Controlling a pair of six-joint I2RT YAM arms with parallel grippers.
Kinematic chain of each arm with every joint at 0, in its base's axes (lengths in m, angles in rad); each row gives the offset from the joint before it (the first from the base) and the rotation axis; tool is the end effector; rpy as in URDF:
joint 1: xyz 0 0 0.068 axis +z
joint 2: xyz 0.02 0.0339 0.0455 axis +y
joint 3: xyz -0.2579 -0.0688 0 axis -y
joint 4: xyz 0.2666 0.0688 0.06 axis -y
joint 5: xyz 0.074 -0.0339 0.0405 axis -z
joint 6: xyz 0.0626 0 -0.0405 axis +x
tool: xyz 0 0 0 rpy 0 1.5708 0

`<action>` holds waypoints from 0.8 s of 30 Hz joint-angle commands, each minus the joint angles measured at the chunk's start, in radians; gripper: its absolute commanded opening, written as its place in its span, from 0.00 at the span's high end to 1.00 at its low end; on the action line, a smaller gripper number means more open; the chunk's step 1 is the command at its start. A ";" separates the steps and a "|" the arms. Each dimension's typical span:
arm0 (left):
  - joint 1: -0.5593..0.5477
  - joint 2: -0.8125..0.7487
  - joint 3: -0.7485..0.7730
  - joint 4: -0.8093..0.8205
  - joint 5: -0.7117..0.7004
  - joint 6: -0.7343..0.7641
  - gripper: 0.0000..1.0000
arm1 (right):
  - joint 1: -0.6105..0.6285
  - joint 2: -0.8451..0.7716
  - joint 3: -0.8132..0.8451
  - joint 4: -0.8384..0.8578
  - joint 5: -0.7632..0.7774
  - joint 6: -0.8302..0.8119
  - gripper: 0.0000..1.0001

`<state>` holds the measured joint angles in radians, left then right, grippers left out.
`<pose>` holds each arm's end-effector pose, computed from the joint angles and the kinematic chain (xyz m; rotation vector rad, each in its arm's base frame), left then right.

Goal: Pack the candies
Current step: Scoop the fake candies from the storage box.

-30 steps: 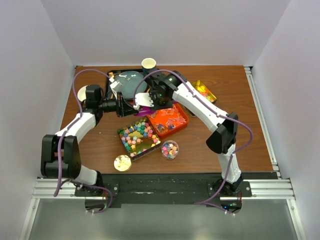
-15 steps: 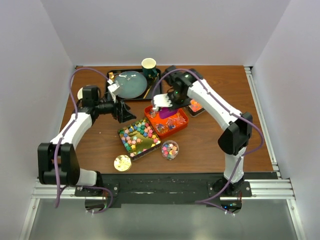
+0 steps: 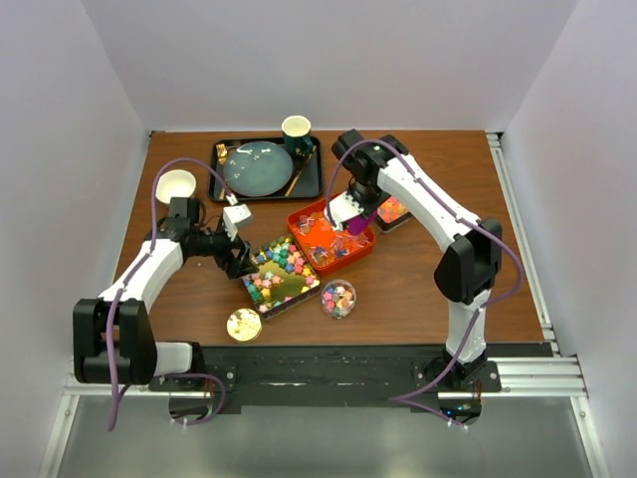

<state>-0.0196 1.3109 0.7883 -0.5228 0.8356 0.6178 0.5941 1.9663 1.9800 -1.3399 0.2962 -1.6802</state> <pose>0.2719 -0.0518 0.1813 0.9792 2.0934 -0.7917 0.3562 0.2186 0.2852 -2.7270 1.3240 -0.5796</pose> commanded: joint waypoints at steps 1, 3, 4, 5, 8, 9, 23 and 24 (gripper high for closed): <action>0.006 -0.044 -0.035 0.018 -0.036 0.048 0.09 | 0.018 0.035 -0.023 0.016 0.107 -0.104 1.00; 0.006 -0.045 -0.044 0.021 -0.043 0.043 0.09 | 0.030 0.043 -0.030 0.025 0.126 -0.108 1.00; 0.007 -0.048 -0.044 0.015 -0.052 0.043 0.09 | 0.035 0.046 -0.036 0.040 0.138 -0.108 1.00; 0.007 -0.052 -0.043 0.011 -0.056 0.045 0.09 | 0.041 0.054 -0.050 0.047 0.158 -0.108 1.00; 0.010 -0.062 -0.032 -0.029 -0.156 0.060 0.13 | 0.049 0.051 -0.082 0.076 0.194 -0.119 1.00; 0.015 -0.067 -0.017 -0.046 -0.191 0.066 0.14 | 0.050 0.049 -0.090 0.085 0.202 -0.128 1.00; 0.020 0.034 -0.078 -0.105 -0.244 0.227 0.33 | 0.072 0.112 -0.030 -0.085 0.129 -0.027 1.00; 0.020 0.039 -0.077 -0.099 -0.230 0.227 0.33 | 0.072 0.115 -0.029 -0.093 0.126 -0.007 1.00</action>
<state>-0.0067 1.3247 0.7158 -0.6342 0.5449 0.8055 0.6601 2.0537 1.8988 -1.2835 0.4252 -1.7374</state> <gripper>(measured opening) 0.666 0.306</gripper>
